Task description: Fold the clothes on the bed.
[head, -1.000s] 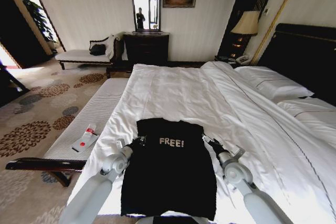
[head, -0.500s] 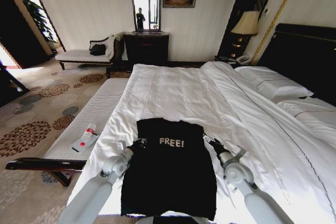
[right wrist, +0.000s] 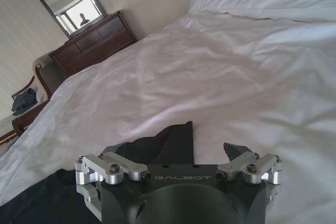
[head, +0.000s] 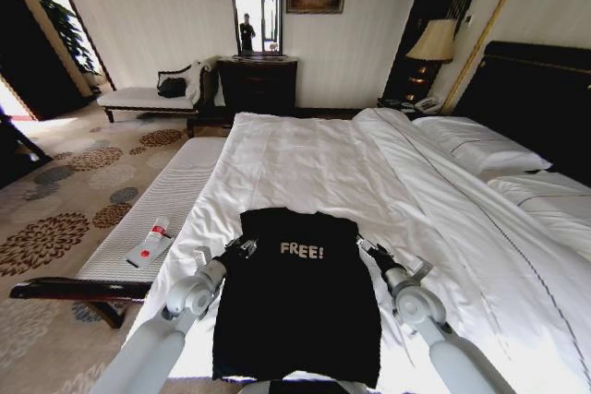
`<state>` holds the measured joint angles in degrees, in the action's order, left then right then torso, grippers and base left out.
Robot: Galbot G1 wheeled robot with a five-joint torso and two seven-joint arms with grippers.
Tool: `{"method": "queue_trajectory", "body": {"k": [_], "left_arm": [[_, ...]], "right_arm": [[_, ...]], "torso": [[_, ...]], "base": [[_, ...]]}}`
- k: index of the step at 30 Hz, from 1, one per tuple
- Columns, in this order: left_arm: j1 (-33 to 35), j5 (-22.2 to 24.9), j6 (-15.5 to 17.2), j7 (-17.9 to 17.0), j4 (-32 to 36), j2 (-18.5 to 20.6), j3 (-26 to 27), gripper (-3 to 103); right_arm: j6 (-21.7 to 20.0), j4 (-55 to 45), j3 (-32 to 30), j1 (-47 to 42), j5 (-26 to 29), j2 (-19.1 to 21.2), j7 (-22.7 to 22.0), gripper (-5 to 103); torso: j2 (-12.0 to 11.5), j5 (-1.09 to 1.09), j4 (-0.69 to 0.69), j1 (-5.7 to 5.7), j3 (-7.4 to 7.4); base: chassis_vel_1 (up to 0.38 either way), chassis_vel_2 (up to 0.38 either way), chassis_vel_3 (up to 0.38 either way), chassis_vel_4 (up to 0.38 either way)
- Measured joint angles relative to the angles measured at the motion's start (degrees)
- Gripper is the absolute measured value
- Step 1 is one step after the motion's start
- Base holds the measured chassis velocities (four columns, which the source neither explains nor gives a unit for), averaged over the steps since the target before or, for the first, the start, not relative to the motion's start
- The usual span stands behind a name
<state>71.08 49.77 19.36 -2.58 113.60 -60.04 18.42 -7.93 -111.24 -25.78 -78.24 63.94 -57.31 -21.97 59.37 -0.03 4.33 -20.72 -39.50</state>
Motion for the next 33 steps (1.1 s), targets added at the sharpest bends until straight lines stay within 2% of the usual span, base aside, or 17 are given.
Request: {"method": "queue_trajectory", "body": {"k": [1, 3, 5, 7, 9, 11, 15, 16, 17, 19, 23, 27, 33], "left_arm": [[0.31, 1.12, 0.19, -0.25, 1.28, -0.31, 1.23, 73], [0.42, 2.86, 0.35, -0.66, 2.86, -0.84, 2.77, 73], [0.02, 5.8, 0.39, -1.66, 4.87, -1.74, 4.89, 83], [-1.43, 10.3, 0.34, -4.84, 7.59, -2.82, 8.25, 93], [-1.61, 10.83, 0.34, -5.41, 8.01, -2.84, 8.83, 93], [-1.84, 11.77, 1.04, -7.88, 10.11, -2.09, 11.61, 99], [-1.77, 10.03, 2.06, -10.29, 13.16, -0.79, 14.2, 100], [-1.72, 10.18, 3.97, -12.71, 16.56, -0.06, 16.17, 100], [-1.66, 10.6, 4.77, -13.51, 17.75, 0.17, 16.97, 100], [-1.53, 11.32, 5.55, -14.4, 19.09, 0.42, 17.98, 100], [-0.32, 13.44, 7.34, -16.59, 23.47, 1.12, 21.78, 100], [0.73, 13.59, 7.72, -16.71, 25.52, 1.41, 23.3, 100], [1.57, 15.13, 8.39, -17.08, 28.06, 2.5, 24.6, 100]], "right_arm": [[-0.02, -0.01, 0.04, 0.07, 0.07, 0.02, -0.07, 100], [-0.05, -0.01, 0.08, 0.19, 0.22, 0.07, -0.14, 100], [-0.24, 0.21, 0.11, 0.44, 0.76, 0.24, -0.32, 100], [-0.7, 0.77, 0.23, 1.03, 2.1, 0.72, -0.55, 100], [-0.8, 0.84, 0.27, 1.15, 2.41, 0.83, -0.58, 100], [-1.69, 1.27, 0.5, 2.28, 5.63, 1.68, -0.66, 100], [-2.87, 2.14, 0.74, 4.19, 10.24, 2.91, -0.7, 100], [-3.43, 3.14, 1.32, 6.23, 13.14, 3.96, -0.66, 100], [-3.55, 3.74, 1.67, 7.33, 14.1, 4.47, -0.53, 100], [-3.61, 4.36, 2.16, 8.55, 15.04, 4.92, -0.3, 100], [-4.15, 8.16, 5.47, 15.92, 22.6, 6.07, 0.04, 100], [-4.58, 13.57, 8.07, 20.71, 23.93, 5.6, 0.69, 100], [-5.21, 22.28, 9.05, 24.47, 21.97, 4.08, 1.76, 100]], "torso": [[0.0, 0.0, -0.01, 0.0, 0.0], [0.0, 0.0, -0.01, 0.0, 0.0], [0.0, 0.0, -0.01, 0.0, 0.0], [0.0, 0.0, 0.02, 0.0, 0.0], [0.0, 0.0, 0.03, 0.0, 0.0], [0.0, 0.0, 0.0, 0.0, -0.01], [0.0, -0.01, 0.0, 0.0, -0.01], [0.0, -0.01, 0.01, 0.0, 0.0], [0.0, 0.0, 0.0, 0.0, 0.0], [0.0, 0.0, 0.0, 0.0, 0.0], [0.0, -0.01, -0.01, 0.0, 0.0], [0.0, -0.01, -0.02, 0.0, 0.0], [0.0, 0.01, 0.02, -0.01, -0.01]], "base": [[0.0, 0.0, 0.0, 0.0], [0.0, 0.0, 0.0, 0.0], [0.0, 0.0, 0.0, 0.0], [0.0, 0.0, 0.0, 0.0], [0.0, 0.0, 0.0, 0.0], [0.0, 0.0, 0.0, 0.0], [0.0, 0.0, 0.0, 0.0], [0.0, 0.0, 0.0, 0.0], [0.0, 0.0, 0.0, 0.0], [0.0, 0.0, 0.0, 0.0], [0.0, 0.0, 0.0, 0.0], [0.0, 0.0, 0.0, 0.0], [0.0, 0.0, 0.0, 0.0]]}}
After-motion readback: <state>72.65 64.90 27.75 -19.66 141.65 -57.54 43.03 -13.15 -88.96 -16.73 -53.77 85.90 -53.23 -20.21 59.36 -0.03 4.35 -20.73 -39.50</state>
